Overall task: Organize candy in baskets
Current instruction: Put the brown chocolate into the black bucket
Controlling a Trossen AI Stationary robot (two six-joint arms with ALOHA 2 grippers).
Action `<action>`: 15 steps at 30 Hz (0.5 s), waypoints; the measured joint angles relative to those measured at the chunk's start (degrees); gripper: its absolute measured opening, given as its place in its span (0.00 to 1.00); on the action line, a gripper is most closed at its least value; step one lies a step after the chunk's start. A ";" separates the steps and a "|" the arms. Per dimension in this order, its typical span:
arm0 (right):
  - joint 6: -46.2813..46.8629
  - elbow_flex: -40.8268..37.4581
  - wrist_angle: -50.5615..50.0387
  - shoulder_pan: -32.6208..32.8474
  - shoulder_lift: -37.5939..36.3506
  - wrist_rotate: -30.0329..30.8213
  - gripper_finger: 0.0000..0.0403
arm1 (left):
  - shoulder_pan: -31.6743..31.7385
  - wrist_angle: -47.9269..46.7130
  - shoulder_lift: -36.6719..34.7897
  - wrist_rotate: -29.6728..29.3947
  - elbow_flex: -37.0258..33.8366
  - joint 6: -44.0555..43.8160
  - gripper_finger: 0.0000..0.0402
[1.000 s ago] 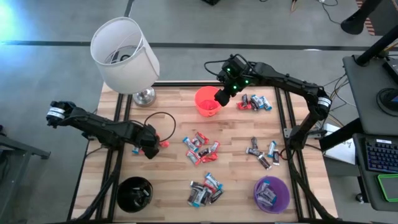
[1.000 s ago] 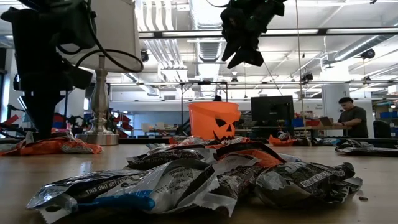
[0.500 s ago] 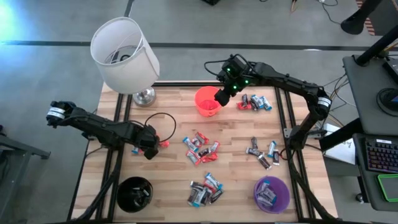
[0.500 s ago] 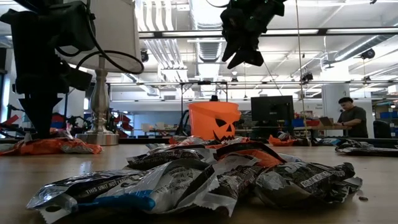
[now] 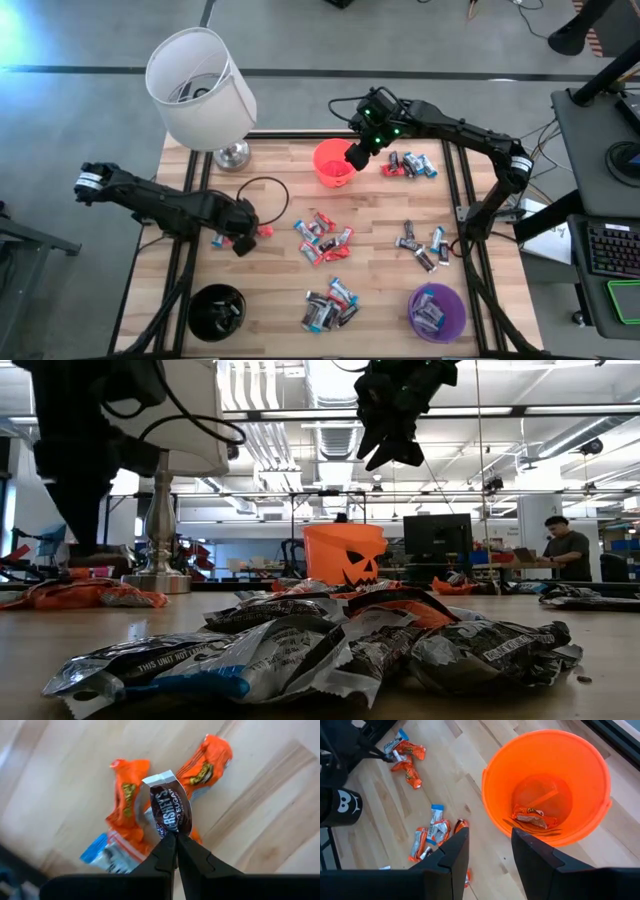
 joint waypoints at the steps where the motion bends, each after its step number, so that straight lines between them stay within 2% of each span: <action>1: -0.05 0.00 -0.02 0.01 0.00 0.01 0.35 | -0.07 -1.52 0.00 0.01 0.86 0.20 0.00; 7: -0.17 0.00 -0.82 0.01 0.00 0.00 0.33 | -0.72 -8.83 -0.36 1.90 5.19 1.10 0.00; 15: -0.62 -0.02 -5.64 0.01 0.00 -0.01 0.34 | -5.91 -9.57 -2.26 7.15 7.95 0.66 0.00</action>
